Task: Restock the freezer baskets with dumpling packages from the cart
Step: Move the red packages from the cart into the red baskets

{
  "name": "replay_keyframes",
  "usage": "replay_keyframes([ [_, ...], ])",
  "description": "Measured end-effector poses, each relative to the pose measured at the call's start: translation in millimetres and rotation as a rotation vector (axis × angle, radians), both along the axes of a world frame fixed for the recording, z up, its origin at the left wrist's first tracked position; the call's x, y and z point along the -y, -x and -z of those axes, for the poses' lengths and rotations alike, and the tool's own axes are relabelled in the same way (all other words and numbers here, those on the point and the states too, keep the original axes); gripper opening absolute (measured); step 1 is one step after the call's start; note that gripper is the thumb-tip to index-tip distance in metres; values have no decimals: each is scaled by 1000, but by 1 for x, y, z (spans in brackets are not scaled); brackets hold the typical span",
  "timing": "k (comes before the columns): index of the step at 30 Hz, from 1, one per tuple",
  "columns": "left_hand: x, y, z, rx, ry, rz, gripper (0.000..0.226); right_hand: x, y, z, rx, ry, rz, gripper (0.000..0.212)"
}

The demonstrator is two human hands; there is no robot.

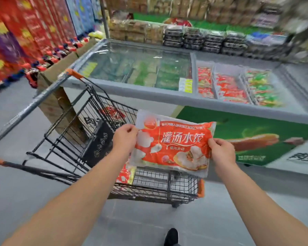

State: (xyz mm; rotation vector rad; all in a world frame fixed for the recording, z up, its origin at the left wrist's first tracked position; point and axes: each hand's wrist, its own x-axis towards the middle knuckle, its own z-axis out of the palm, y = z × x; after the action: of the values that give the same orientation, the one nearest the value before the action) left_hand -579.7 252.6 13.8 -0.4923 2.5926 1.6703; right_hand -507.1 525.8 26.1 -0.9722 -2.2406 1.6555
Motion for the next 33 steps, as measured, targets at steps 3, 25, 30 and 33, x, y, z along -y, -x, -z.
replay_keyframes([
  [3, -30, -10, -27, -62, -91, 48, 15, -26, -18, -21, -67, 40, 70, 11],
  [25, -397, 16, -55, -24, -201, 184, 24, -382, -26, -58, -84, 78, 170, 19],
  [30, -444, 57, -39, 6, -150, 112, 20, -430, 26, -44, -62, 44, 138, 21],
  [33, -470, 99, -25, 27, -148, 83, 24, -456, 76, -26, -18, 56, 142, 20],
])
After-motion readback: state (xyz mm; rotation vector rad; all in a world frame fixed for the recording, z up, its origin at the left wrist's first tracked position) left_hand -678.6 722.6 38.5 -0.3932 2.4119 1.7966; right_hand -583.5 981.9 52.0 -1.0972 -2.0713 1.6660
